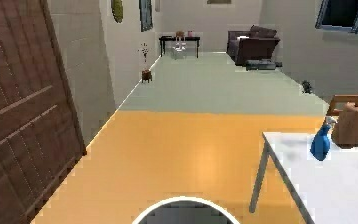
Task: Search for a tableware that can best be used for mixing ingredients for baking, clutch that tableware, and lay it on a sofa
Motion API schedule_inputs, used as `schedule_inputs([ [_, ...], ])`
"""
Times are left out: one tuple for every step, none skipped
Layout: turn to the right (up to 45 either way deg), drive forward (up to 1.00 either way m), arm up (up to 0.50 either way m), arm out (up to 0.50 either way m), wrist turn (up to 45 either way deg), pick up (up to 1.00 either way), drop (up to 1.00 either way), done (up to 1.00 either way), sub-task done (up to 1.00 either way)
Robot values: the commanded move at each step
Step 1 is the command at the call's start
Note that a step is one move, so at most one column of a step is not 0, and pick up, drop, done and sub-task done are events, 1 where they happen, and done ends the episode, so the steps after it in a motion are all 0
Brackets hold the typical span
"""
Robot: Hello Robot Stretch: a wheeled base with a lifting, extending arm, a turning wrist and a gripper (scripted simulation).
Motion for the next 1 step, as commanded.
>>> schedule_inputs([
  [0.0, 1.0, 0.0, 0.0, 0.0, 0.0, 0.0, 0.0, 0.0],
])
